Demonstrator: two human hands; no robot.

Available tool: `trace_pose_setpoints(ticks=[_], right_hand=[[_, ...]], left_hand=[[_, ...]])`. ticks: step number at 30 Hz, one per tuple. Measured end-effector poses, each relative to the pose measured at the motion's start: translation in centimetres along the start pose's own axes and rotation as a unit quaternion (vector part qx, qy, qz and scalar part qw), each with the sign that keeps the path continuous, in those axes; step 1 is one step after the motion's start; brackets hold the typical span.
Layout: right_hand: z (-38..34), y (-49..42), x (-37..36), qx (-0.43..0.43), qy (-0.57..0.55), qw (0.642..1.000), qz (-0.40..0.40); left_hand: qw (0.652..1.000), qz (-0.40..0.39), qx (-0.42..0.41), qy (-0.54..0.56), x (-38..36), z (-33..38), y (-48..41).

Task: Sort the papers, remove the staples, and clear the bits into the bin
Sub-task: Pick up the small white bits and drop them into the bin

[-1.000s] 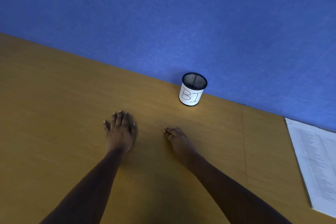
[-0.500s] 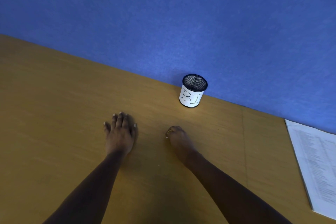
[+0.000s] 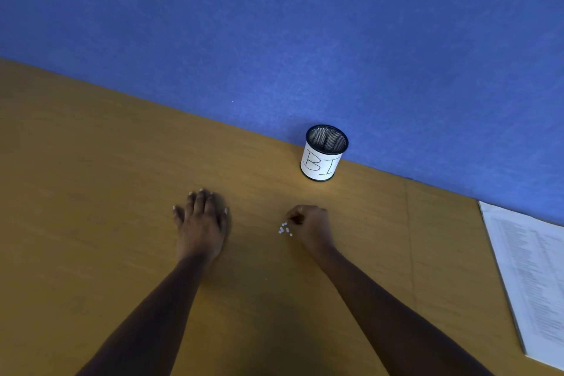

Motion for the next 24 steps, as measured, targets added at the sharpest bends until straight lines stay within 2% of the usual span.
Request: trace_pose_setpoints(ticks=[3,5,11,14,18,24], right_hand=[[0.5,0.2,1.0,-0.013,-0.016,0.999,0.048],[0.5,0.4,1.2,-0.010,-0.005,0.999,0.049],[-0.9,2.2,-1.2,0.069,0.109,0.991,-0.036],[-1.3,2.8,-2.5,0.081,0.165,0.980,-0.080],[-1.5,3.2,-3.3,0.141,0.256,0.951,-0.106],[-2.2,3.3,-3.5,0.208,0.326,0.908,-0.159]], left_hand=[[1.000,0.000,0.001,0.002,0.1,0.0,-0.1],[1.000,0.000,0.001,0.001,0.2,0.0,-0.1],[1.000,-0.001,-0.001,-0.006,0.1,0.0,-0.1],[1.000,-0.004,0.000,-0.005,0.1,0.0,0.0],[1.000,-0.004,0.001,-0.005,0.4,0.2,0.1],[1.000,-0.008,-0.001,-0.005,0.7,0.3,0.2]])
Point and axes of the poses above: each hand's wrist, its own y-axis away from the middle knuckle, its own x-axis out of the back of the hand, z = x × y, the point moved 5 cm from there along -y, towards the middle knuckle, and after that the axes turned 4 degrees about x, right-handed, at the moved point
